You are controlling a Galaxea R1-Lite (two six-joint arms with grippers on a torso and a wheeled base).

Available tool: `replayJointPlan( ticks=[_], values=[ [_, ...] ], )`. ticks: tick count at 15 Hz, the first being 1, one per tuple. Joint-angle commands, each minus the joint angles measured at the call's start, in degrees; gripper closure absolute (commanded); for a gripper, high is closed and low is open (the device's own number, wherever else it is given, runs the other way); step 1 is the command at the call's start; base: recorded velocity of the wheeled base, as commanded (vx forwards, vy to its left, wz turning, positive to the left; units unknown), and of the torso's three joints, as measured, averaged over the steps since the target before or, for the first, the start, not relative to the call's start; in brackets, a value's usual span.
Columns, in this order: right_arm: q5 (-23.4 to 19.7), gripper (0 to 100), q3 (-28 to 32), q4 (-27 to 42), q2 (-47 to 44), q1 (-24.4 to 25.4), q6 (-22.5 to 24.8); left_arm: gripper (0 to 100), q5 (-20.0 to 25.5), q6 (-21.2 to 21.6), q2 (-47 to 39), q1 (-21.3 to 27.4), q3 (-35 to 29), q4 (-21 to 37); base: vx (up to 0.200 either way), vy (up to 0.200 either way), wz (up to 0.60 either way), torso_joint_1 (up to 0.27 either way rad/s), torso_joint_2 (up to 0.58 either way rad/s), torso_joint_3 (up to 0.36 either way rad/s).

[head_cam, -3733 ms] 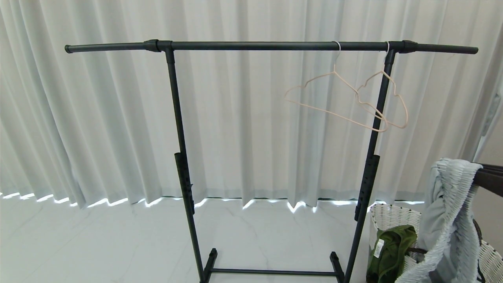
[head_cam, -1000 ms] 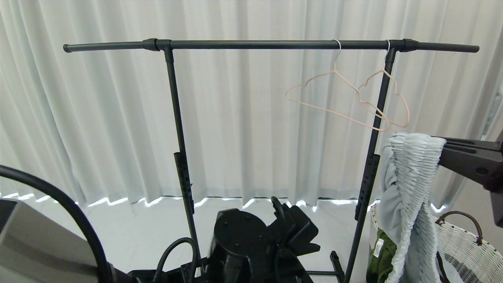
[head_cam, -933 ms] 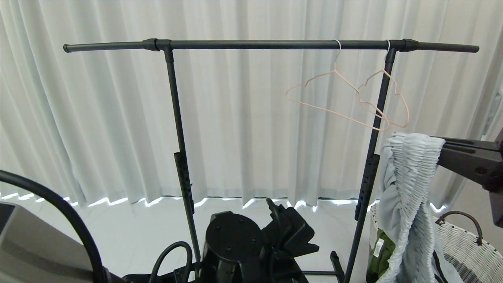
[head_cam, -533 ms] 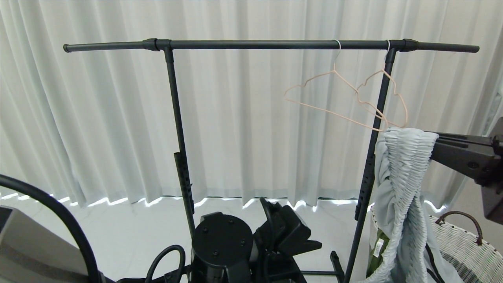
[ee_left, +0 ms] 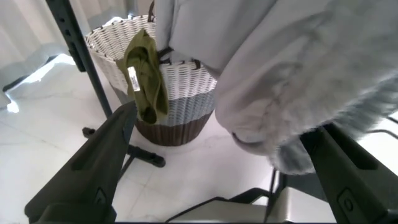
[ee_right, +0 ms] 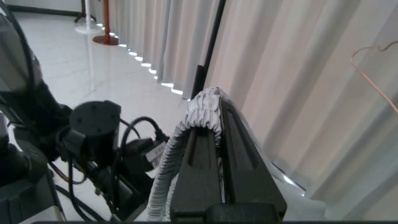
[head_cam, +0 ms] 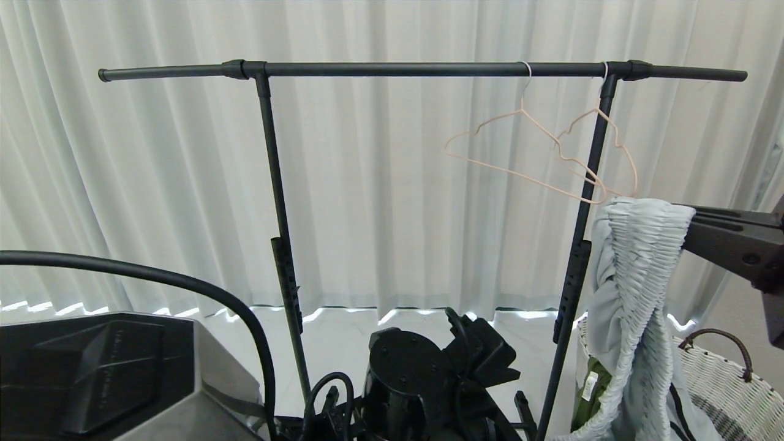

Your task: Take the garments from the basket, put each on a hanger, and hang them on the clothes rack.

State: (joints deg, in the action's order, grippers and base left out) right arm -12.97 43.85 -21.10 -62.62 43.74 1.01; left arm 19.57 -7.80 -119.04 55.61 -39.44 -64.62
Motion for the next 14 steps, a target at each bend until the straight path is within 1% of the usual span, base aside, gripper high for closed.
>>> replayJointPlan(
  ticks=[1,5,8,9,11,12,14],
  values=[
    [-0.04,100,0.01,0.01,0.40,0.03,0.04,0,-0.05,-0.02,-2.42,-0.07,0.41,-0.59,0.000,0.000,0.00,0.000,0.00,0.000],
    [-0.04,100,0.01,0.01,0.40,0.03,0.04,0,-0.05,0.07,-2.34,-0.33,1.20,-0.77,0.000,0.000,0.00,0.000,0.00,0.000],
    [0.05,100,-0.08,0.01,0.57,0.03,0.04,0,-0.05,0.07,-2.42,-0.51,1.47,-2.79,0.000,0.000,0.00,0.000,0.00,0.000],
    [0.05,100,-0.08,0.10,0.57,0.03,0.04,100,-0.05,0.07,-2.42,-0.51,1.82,-3.41,0.000,0.000,0.00,0.000,0.00,0.000],
    [0.05,100,-0.08,0.10,0.57,-0.06,0.04,100,-0.14,0.07,-2.42,-0.51,2.79,-5.43,0.000,0.000,0.00,0.000,0.00,0.000],
    [0.05,100,-0.08,0.18,0.48,-0.23,-0.05,100,-0.14,0.07,-2.25,-0.51,4.72,-8.06,0.000,0.000,0.00,0.000,0.00,0.000],
    [0.05,100,-0.87,0.10,0.13,-1.20,-0.22,100,-0.41,0.07,-2.16,-0.33,9.55,-17.91,0.000,0.000,0.00,0.000,0.00,0.000]
  ],
)
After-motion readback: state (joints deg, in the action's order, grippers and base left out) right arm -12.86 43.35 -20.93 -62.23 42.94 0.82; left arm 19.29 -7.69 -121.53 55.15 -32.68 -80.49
